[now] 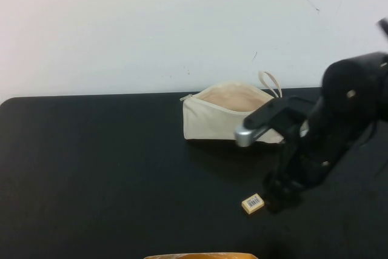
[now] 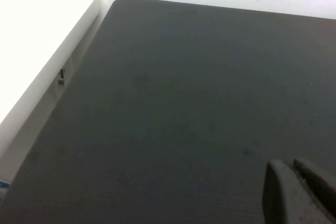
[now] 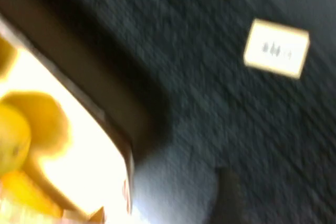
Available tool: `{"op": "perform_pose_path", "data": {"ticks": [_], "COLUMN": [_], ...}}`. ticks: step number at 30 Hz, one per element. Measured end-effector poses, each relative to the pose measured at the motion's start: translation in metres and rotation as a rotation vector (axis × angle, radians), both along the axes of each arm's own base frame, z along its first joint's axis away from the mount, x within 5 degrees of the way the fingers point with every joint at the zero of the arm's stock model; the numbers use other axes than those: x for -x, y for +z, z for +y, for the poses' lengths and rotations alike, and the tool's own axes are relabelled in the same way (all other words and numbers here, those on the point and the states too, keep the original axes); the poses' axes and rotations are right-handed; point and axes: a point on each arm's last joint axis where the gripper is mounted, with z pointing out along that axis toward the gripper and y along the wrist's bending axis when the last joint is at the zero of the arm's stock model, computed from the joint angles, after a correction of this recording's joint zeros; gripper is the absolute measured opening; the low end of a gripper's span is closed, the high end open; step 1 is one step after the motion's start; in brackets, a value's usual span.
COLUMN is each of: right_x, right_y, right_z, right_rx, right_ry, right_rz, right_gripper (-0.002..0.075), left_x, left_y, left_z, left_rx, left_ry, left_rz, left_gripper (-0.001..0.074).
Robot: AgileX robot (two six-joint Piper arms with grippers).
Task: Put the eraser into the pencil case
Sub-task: Pick up the eraser from the table
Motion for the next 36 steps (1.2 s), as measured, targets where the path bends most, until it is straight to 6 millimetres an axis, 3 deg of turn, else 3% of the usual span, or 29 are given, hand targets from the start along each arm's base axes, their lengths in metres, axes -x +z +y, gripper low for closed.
{"op": "perform_pose_path", "data": {"ticks": [2, 4, 12, 22, 30, 33, 36], "right_x": [-0.004, -0.006, -0.026, -0.055, -0.057, -0.056, -0.054], "right_y": [-0.008, -0.016, -0.040, -0.067, -0.080, -0.080, -0.080], "right_z": [0.008, 0.015, 0.037, 0.050, 0.052, 0.051, 0.050], "right_rx": [-0.010, -0.018, 0.000, 0.130, 0.163, 0.179, 0.190], "right_ry": [0.006, 0.014, 0.022, 0.000, 0.000, 0.003, 0.005], "right_rz": [-0.024, -0.042, -0.033, 0.004, 0.049, 0.072, 0.089], "right_gripper": [0.0485, 0.0519, 0.0535, 0.0476, 0.0466, 0.0414, 0.0298], "left_x": [0.000, 0.000, 0.000, 0.000, 0.000, 0.000, 0.000], "left_y": [0.000, 0.000, 0.000, 0.000, 0.000, 0.000, 0.000], "left_z": [0.000, 0.000, 0.000, 0.000, 0.000, 0.000, 0.000], "left_rx": [0.000, 0.000, 0.000, 0.000, 0.000, 0.000, 0.000], "left_ry": [0.000, 0.000, 0.000, 0.000, 0.000, 0.000, 0.000], "left_rz": [0.000, 0.000, 0.000, 0.000, 0.000, 0.000, 0.000], "left_gripper": [-0.0001, -0.0001, -0.0001, -0.0001, -0.0001, -0.0001, -0.0001]}}
